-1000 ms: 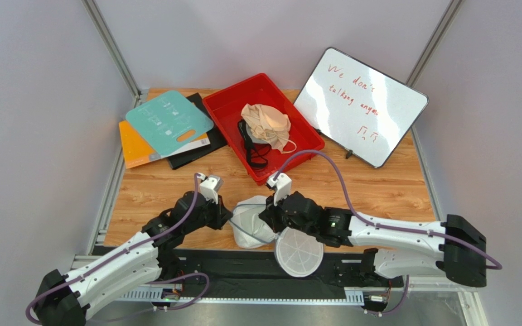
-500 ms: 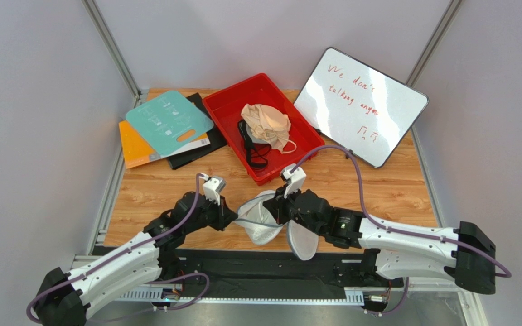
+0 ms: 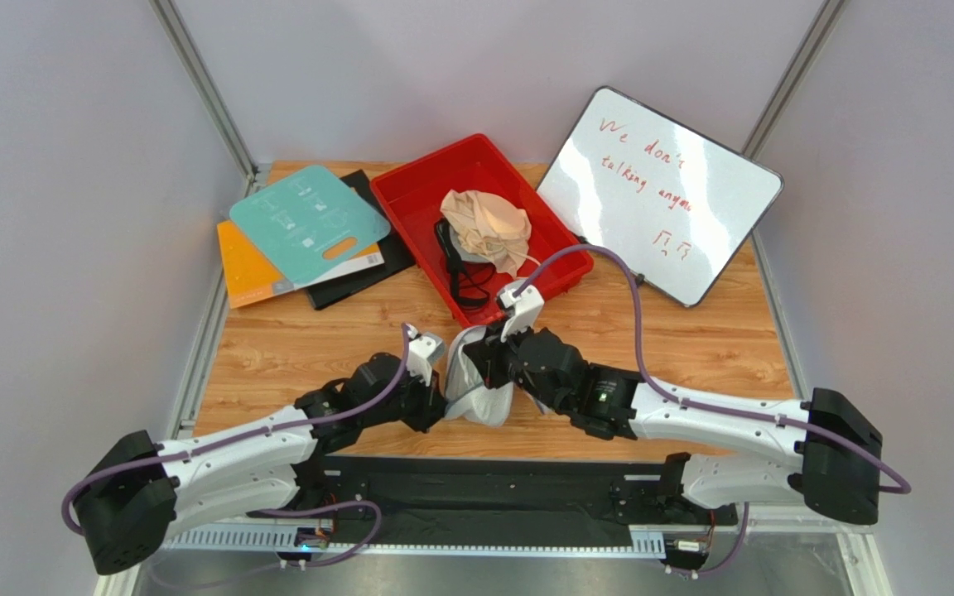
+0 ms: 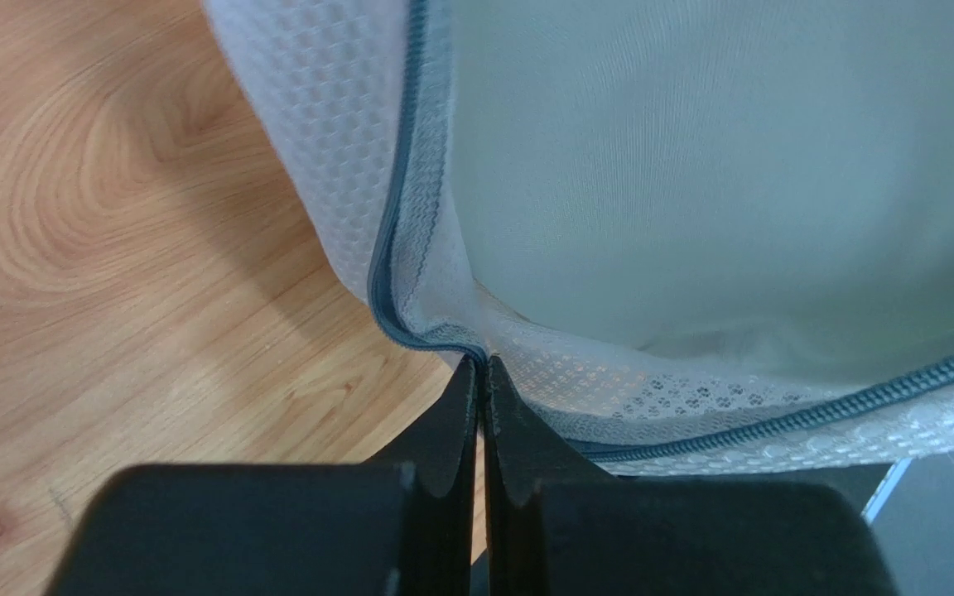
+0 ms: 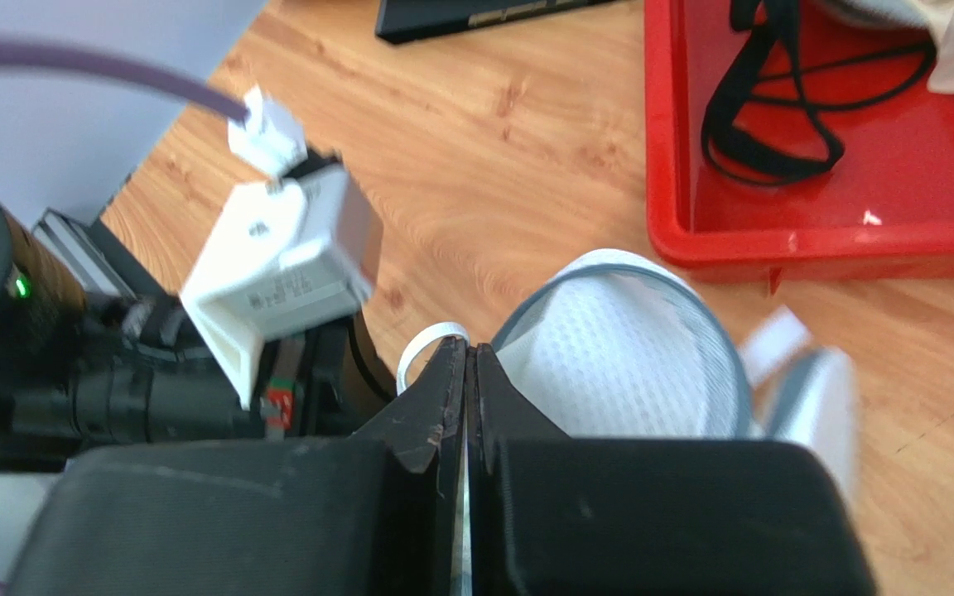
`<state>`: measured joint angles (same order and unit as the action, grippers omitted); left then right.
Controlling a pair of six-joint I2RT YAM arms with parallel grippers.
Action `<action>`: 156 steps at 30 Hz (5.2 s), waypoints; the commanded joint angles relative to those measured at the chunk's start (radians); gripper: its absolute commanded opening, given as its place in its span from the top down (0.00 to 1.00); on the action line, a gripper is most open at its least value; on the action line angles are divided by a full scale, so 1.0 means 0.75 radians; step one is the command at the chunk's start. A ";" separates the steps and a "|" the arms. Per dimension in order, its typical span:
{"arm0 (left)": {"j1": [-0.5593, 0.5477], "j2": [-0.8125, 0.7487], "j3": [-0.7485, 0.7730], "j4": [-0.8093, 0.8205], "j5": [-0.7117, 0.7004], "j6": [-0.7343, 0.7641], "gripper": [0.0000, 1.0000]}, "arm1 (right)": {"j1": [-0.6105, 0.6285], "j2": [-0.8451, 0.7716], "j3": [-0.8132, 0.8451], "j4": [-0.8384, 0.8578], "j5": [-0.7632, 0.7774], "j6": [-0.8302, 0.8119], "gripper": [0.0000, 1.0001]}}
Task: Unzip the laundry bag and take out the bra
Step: Pick up the bra from the laundry bag.
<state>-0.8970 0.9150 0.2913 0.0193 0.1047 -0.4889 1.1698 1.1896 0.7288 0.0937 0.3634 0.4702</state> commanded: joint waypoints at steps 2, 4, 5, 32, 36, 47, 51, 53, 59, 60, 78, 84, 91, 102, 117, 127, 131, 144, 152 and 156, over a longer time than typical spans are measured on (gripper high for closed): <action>-0.068 0.032 0.039 0.079 -0.064 0.003 1.00 | -0.044 -0.007 0.114 0.139 0.113 0.003 1.00; -0.074 0.013 0.029 0.093 -0.072 -0.007 1.00 | -0.065 0.005 0.120 0.137 0.133 0.011 1.00; -0.074 0.007 0.019 0.095 -0.076 -0.007 1.00 | -0.077 0.005 0.118 0.137 0.133 0.025 1.00; -0.074 0.028 0.115 0.009 -0.136 0.042 1.00 | -0.151 -0.238 0.251 0.104 0.055 -0.085 1.00; -0.076 0.019 0.121 -0.011 -0.138 0.050 1.00 | -0.153 -0.230 0.307 0.104 0.049 -0.122 1.00; -0.076 0.015 0.078 -0.020 -0.136 0.044 1.00 | -0.246 -0.212 0.456 0.114 -0.053 -0.151 1.00; -0.076 0.026 0.076 -0.020 -0.138 0.048 1.00 | -0.304 -0.206 0.509 0.129 -0.124 -0.126 1.00; -0.076 0.024 0.082 -0.022 -0.136 0.048 1.00 | -0.308 -0.195 0.538 0.117 -0.151 -0.128 1.00; -0.076 -0.076 0.155 -0.103 -0.211 0.044 1.00 | -0.306 -0.246 0.370 0.015 -0.190 -0.030 1.00; -0.076 -0.105 0.172 -0.118 -0.229 0.044 1.00 | -0.306 -0.289 0.265 0.004 -0.190 -0.005 1.00; -0.086 -0.075 0.362 -0.204 -0.158 0.065 0.38 | -0.157 -0.359 -0.141 -0.086 -0.176 0.159 1.00; -0.086 -0.075 0.332 -0.340 -0.324 -0.098 0.24 | -0.134 -0.351 -0.207 -0.119 -0.153 0.199 1.00; -0.088 -0.087 0.258 -0.324 -0.326 -0.344 0.23 | -0.106 -0.328 -0.199 -0.100 -0.118 0.208 1.00; -0.088 -0.028 0.225 -0.239 -0.320 -0.293 1.00 | 0.042 -0.312 -0.166 -0.169 -0.037 0.173 1.00; -0.086 -0.005 0.156 -0.085 -0.062 -0.001 1.00 | 0.042 -0.103 -0.176 -0.270 -0.090 0.373 1.00; -0.086 -0.005 0.143 -0.067 -0.054 -0.015 1.00 | 0.040 0.007 -0.143 -0.327 -0.057 0.563 0.73; -0.086 -0.009 0.137 -0.067 -0.056 -0.017 1.00 | 0.040 -0.015 -0.154 -0.370 -0.049 0.604 0.62; -0.086 -0.019 0.135 -0.056 -0.048 -0.015 1.00 | 0.040 0.068 -0.125 -0.334 -0.069 0.608 0.56; -0.086 -0.015 0.131 -0.036 -0.031 -0.013 1.00 | 0.040 0.115 -0.098 -0.313 -0.065 0.570 0.66; -0.086 -0.009 0.129 -0.034 -0.023 -0.015 1.00 | 0.040 0.152 -0.056 -0.319 -0.090 0.537 1.00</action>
<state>-0.9604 0.9123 0.3950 -0.0547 0.0700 -0.5137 1.1973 1.2816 0.6258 -0.1829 0.3012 0.8948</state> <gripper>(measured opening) 0.007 0.134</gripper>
